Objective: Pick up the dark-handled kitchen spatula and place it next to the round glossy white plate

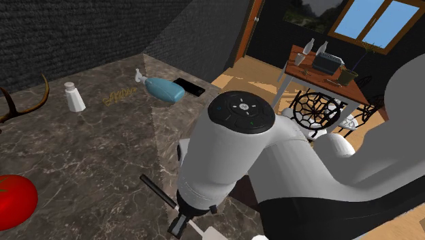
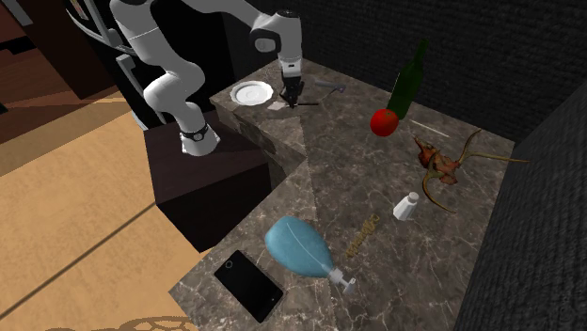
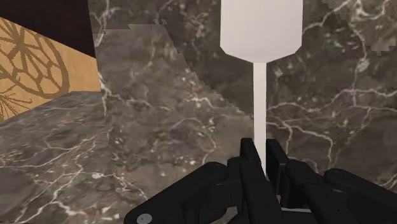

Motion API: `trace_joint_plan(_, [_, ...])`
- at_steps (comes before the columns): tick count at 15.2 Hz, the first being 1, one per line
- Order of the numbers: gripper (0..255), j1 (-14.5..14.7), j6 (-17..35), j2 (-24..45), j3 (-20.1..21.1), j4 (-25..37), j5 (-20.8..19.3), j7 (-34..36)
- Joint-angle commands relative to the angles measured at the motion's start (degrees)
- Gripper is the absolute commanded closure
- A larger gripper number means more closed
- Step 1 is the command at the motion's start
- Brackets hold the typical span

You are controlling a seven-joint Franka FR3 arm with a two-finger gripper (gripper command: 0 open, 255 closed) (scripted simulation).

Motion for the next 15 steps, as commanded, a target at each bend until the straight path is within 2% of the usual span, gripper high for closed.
trace_joint_plan(1, [255,-0.18,1.87,1.08,0.45,-0.83,-0.37,0.41])
trace_joint_plan(7, [255,-0.88,7.37,4.59,1.76,-3.10,-1.95,1.89])
trace_joint_plan(15, [255,-0.87,7.35,4.59,1.75,-3.09,-1.95,1.89])
